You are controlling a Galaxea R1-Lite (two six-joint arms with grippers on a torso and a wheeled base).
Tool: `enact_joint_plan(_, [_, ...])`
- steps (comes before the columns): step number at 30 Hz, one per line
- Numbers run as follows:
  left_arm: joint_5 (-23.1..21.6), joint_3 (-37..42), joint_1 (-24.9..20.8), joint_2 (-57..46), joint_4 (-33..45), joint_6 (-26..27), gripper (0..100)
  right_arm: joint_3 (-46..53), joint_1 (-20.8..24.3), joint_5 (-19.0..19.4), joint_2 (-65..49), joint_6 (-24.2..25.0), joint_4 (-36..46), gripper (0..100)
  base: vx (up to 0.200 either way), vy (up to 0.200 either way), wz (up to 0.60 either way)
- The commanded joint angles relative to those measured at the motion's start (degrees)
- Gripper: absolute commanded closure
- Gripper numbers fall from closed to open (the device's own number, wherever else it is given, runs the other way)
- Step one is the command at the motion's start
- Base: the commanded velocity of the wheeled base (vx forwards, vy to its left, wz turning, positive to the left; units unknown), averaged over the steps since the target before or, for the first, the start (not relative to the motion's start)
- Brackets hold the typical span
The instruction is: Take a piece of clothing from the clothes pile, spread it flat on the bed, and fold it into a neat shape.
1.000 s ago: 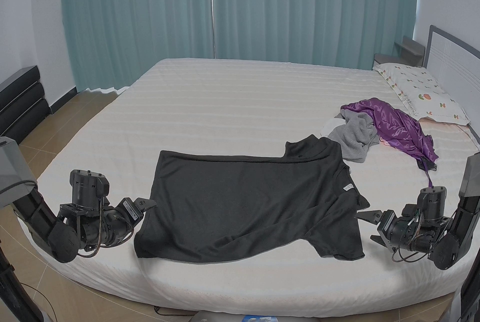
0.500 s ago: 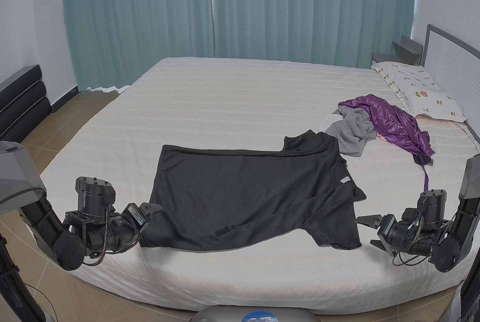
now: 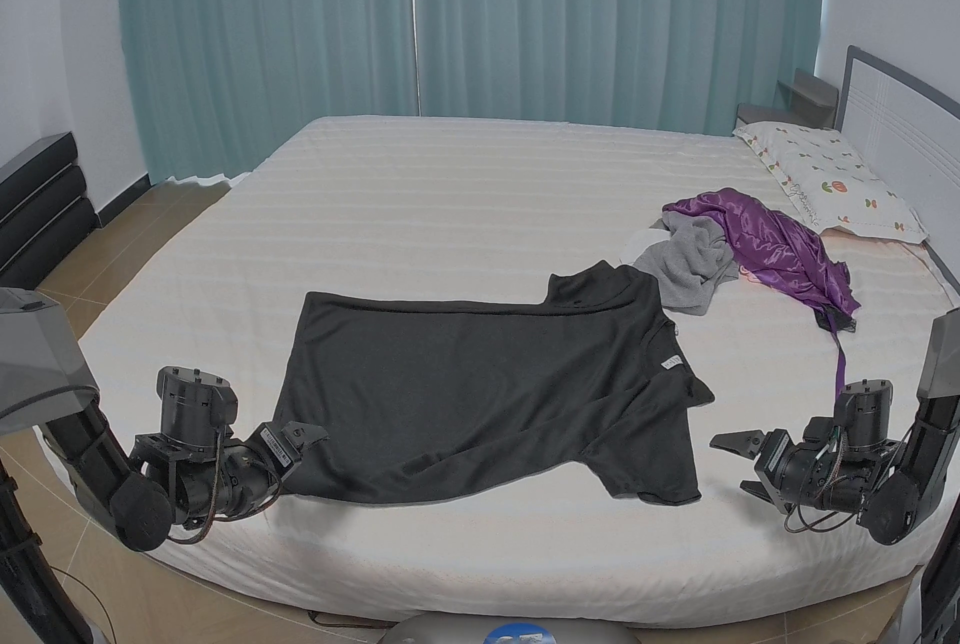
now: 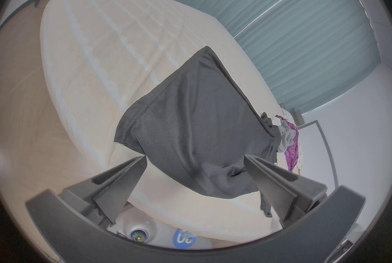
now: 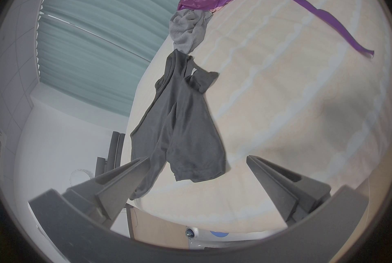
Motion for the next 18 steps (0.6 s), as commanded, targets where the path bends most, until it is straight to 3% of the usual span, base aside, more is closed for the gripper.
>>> enact_joint_plan(1, [0.77,1.09,0.68,-1.02,0.45,1.43,0,0.03,0.07,0.01,0.16,0.01,0.01,0,0.0,0.0,0.0])
enact_joint_plan(9, [5.34,4.16,2.53,-1.02,0.81,7.49,0,0.03,-0.11,0.01,0.16,0.01,-0.08,0,0.0,0.0,0.0])
enact_joint_plan(18, [5.08,3.28,6.57,3.29,-0.51,8.81,0,0.12,-0.02,0.01,0.24,0.01,0.01,0,0.0,0.0,0.0])
